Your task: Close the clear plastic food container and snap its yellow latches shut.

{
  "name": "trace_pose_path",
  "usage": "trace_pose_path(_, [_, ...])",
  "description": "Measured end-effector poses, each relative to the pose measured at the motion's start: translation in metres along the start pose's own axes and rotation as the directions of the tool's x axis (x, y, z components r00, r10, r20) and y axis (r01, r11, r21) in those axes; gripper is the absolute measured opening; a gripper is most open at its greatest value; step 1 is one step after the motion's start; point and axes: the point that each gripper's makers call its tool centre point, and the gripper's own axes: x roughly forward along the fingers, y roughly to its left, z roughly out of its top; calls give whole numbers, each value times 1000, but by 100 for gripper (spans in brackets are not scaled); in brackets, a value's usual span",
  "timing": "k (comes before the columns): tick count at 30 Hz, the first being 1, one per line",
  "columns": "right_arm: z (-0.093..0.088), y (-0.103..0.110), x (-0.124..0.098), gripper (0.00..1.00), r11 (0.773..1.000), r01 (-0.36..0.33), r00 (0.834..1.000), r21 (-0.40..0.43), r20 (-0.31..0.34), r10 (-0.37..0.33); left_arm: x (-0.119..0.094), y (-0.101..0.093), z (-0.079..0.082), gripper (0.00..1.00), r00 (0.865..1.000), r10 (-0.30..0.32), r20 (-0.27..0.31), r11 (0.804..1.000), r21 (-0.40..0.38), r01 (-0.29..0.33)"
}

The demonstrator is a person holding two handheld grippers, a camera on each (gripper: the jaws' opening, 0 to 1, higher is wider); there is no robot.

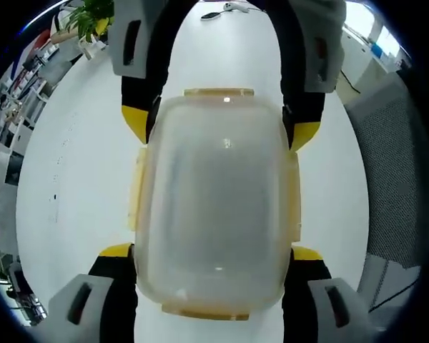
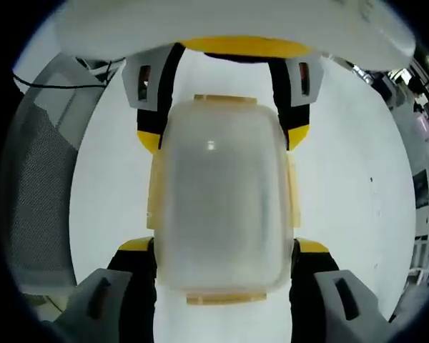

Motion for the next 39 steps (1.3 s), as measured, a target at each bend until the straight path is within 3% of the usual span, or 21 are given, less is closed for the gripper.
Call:
trace_pose_path(8, [-2,-24,2,74,1000,-3,1000,-3,2,3,3,23,3,82,999,-6,38,1000,-11,7])
trace_pose_path(14, [-1,-36,5,75,1000,-1,1000,-3,-8,1,6,34,2,82,1000,-6,18,1000,-12,7])
trace_pose_path(27, [-1,-67,7,75,1000,4,1000,0,-15,-4,8,65,3,82,1000,-3,29,1000,-9,3])
trace_pose_path(39, [-1,-68,7,76,1000,5,1000,15,-5,-5,4,66,4,82,995,-5,95,1000,0,5])
